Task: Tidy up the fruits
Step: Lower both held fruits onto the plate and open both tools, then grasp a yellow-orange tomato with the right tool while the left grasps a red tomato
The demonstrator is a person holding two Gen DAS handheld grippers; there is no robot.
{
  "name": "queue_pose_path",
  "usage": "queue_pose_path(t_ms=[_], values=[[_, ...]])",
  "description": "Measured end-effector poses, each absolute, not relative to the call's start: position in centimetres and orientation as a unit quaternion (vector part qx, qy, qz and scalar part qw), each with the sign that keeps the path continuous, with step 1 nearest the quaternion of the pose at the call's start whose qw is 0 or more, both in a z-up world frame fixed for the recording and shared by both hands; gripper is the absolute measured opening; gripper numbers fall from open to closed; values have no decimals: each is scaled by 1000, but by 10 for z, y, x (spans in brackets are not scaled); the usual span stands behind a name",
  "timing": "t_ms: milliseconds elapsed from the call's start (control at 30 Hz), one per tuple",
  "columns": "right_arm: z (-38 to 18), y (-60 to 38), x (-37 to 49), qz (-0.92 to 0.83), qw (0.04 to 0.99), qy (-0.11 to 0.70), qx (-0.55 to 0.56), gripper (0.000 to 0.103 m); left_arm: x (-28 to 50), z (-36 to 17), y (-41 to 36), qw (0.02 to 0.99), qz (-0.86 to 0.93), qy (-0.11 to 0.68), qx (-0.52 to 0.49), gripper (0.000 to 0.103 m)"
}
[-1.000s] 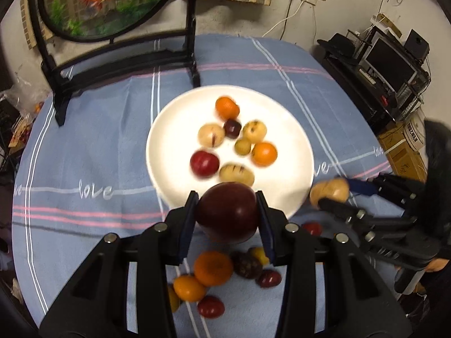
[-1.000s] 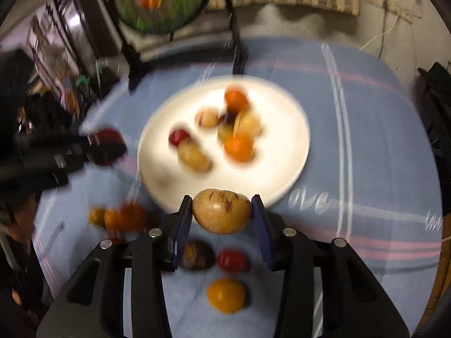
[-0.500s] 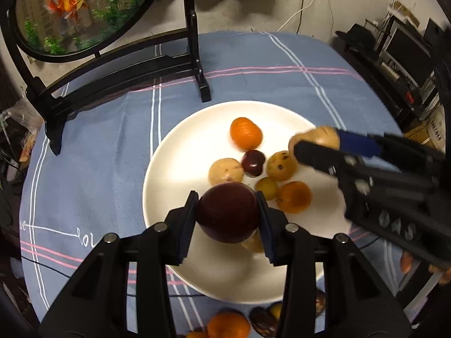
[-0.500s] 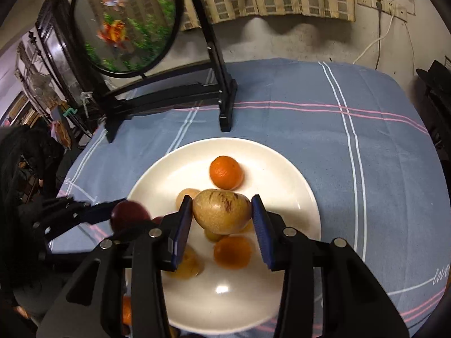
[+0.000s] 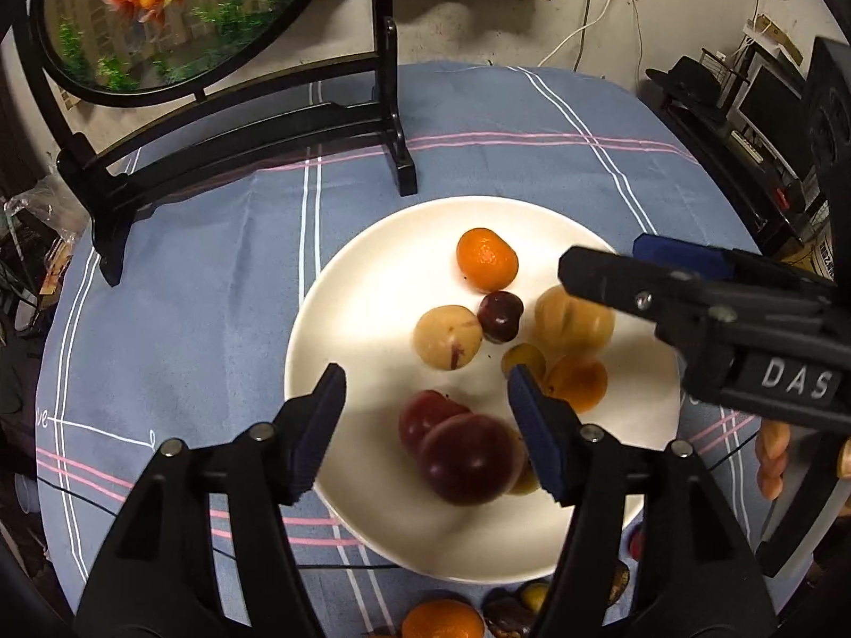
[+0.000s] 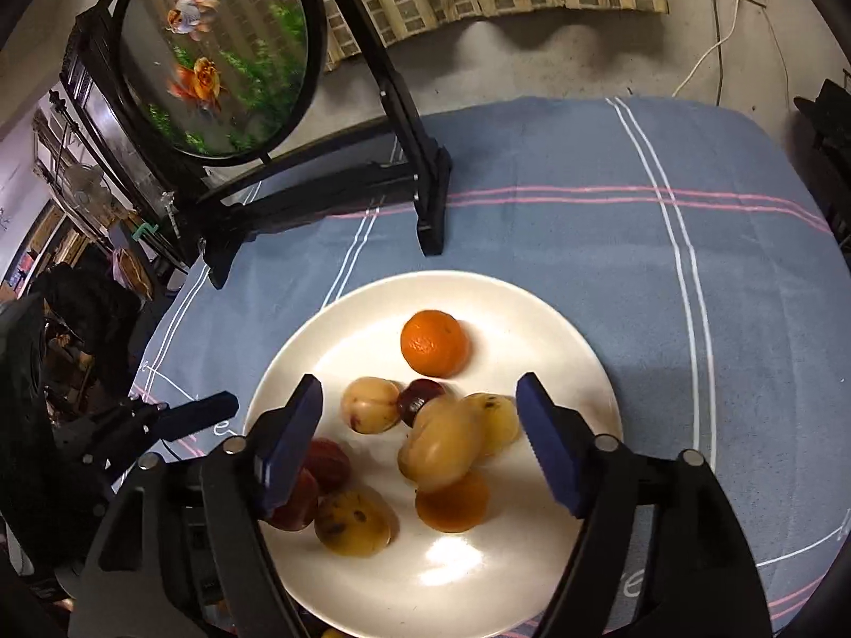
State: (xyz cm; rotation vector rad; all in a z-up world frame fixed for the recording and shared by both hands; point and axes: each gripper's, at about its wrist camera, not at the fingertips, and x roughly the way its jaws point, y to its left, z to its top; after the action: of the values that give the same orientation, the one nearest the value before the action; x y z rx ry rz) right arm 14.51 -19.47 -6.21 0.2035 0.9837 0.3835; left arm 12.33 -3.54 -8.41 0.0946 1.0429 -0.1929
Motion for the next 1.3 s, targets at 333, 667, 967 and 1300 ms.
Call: queue_pose_path(t_ms=[333, 667, 967, 1300], values=[[42, -219, 31, 123, 960, 249, 42, 98, 77, -35, -9, 894, -90, 437, 31, 71], [-37, -256, -52, 130, 898, 412, 83, 102, -16, -33, 14, 906, -95, 406, 66, 79], [-113, -223, -95, 131, 862, 488, -53, 81, -100, -119, 41, 839, -101, 534, 28, 79], [-136, -213, -66, 152, 839, 514, -92, 73, -100, -140, 49, 826, -72, 558, -24, 79]])
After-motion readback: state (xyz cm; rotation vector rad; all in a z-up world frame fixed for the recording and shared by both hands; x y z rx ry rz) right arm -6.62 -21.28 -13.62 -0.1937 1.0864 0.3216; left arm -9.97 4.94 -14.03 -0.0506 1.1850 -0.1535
